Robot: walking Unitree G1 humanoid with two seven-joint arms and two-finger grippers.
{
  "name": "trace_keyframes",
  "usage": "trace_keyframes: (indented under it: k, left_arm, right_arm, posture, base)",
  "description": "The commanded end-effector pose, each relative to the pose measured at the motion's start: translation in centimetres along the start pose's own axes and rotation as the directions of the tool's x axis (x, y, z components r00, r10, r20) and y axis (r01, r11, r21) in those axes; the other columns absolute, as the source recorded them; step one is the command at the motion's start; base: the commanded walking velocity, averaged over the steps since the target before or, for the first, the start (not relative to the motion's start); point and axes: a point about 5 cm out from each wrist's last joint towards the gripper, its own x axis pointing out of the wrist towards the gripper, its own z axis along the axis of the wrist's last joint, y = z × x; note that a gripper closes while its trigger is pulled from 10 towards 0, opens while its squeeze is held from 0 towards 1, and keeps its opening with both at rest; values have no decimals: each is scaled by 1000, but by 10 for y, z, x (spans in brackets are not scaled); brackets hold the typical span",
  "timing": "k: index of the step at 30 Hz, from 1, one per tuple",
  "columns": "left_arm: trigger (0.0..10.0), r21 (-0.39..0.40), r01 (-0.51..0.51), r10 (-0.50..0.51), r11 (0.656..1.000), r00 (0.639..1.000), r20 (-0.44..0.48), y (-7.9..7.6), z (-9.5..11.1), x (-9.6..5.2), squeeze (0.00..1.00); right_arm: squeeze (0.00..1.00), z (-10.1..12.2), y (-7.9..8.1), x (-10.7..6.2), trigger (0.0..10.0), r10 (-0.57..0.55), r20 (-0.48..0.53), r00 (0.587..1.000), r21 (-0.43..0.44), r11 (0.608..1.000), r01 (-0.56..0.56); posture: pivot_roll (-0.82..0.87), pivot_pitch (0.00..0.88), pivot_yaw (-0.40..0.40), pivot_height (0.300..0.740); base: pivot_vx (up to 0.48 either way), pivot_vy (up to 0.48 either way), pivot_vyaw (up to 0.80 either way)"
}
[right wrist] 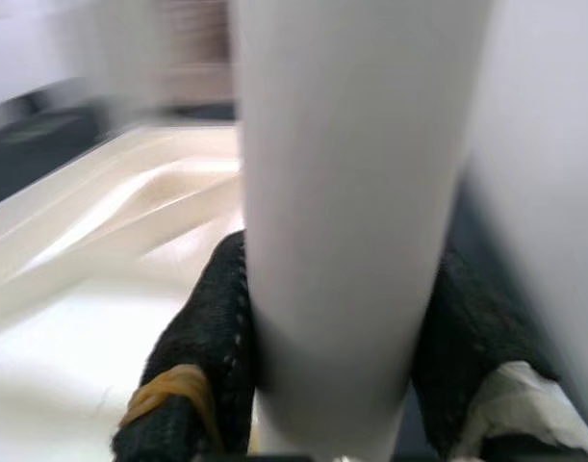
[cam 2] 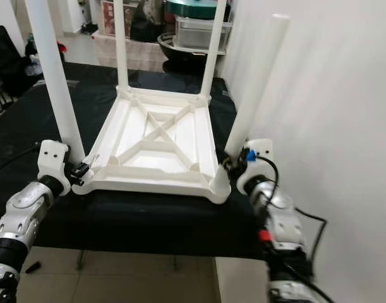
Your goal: Building children table
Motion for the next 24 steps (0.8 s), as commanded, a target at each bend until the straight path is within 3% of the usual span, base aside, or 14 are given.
trace_keyframes:
  k: [1, 2, 4, 6, 10, 11, 14, 15, 16, 17, 19, 21, 22, 24]
  left_arm:
    - [10000, 24, -51, 52, 998, 998, -33, 14, -6, -7, 0]
    - [10000, 24, -51, 52, 998, 998, -33, 14, -6, -7, 0]
    - [10000, 24, -42, 42, 999, 999, -29, 11, -5, -5, 0]
    - [10000, 22, -41, 42, 999, 999, -24, 11, -2, -4, 0]
    - [10000, 24, -40, 40, 999, 999, -22, 12, -1, -4, 0]
    - [10000, 26, -41, 41, 999, 999, -25, 12, -2, -4, 0]
    - [10000, 28, -42, 43, 999, 999, -27, 12, -3, -4, 0]
    - [10000, 25, -43, 44, 999, 999, -27, 12, -3, -4, 0]
    - [10000, 25, -43, 44, 999, 999, -27, 12, -3, -4, 0]
    - [10000, 22, -44, 45, 999, 999, -28, 11, -4, -5, 0]
    - [10000, 22, -44, 45, 999, 999, -28, 11, -4, -5, 0]
    - [10000, 20, -44, 45, 999, 999, -29, 10, -5, -5, 0]
    - [10000, 17, -46, 47, 999, 998, -30, 10, -6, -6, 0]
    - [10000, 15, -48, 49, 999, 998, -31, 11, -6, -6, 0]
  right_arm:
    - [0, -27, -52, -14, 0, -469, -147, 871, 69, 873, 482]
    - [0, -27, -52, -14, 0, -469, -147, 871, 69, 873, 482]
    - [0, -43, -40, -32, 0, -614, -201, 763, 96, 763, 639]
    - [0, -41, -18, -39, 0, -634, -217, 743, 154, 729, 667]
    - [0, -38, -4, -38, 0, -605, -252, 755, 192, 733, 652]
    - [0, -34, 2, -31, 0, -543, -237, 805, 198, 785, 588]
    - [0, -31, 7, -26, 0, -505, -229, 832, 198, 813, 547]
    - [0, -21, 20, -18, 10000, -336, -172, 926, 222, 903, 368]
    - [0, -21, 20, -18, 10000, -336, -172, 926, 222, 903, 368]
    - [1000, -10, 23, -13, 10000, -196, -89, 977, 199, 957, 210]
    - [1000, -10, 23, -13, 10000, -196, -89, 977, 199, 957, 210]
    - [1000, -4, 21, -10, 10000, -67, -65, 996, 211, 974, 80]
    - [0, 7, 14, -7, 10000, 146, -18, 989, 143, 979, -142]
    - [0, 20, 0, -7, 10000, 397, -19, 918, 22, 918, -397]
  posture:
    - [64, 0, -91, 740]
    - [64, 0, -91, 740]
    - [74, 0, -94, 740]
    - [77, 0, -89, 740]
    - [73, 0, -87, 740]
    - [73, 0, -93, 740]
    - [73, 0, -93, 740]
    - [72, 0, -98, 740]
    - [72, 0, -98, 740]
    - [69, 0, -97, 740]
    - [69, 0, -97, 740]
    - [66, 0, -100, 740]
    - [62, 0, -101, 740]
    - [64, 0, -103, 740]
  base:
    - [0, 0, 0]
    - [0, 0, 0]
    - [0, 0, 0]
    - [0, 0, 0]
    - [0, 0, 0]
    - [0, 0, 0]
    - [0, 0, 0]
    - [0, 0, 0]
    - [0, 0, 0]
    - [0, 0, 0]
    - [0, 0, 0]
    - [0, 0, 0]
    - [0, 0, 0]
    - [0, 0, 0]
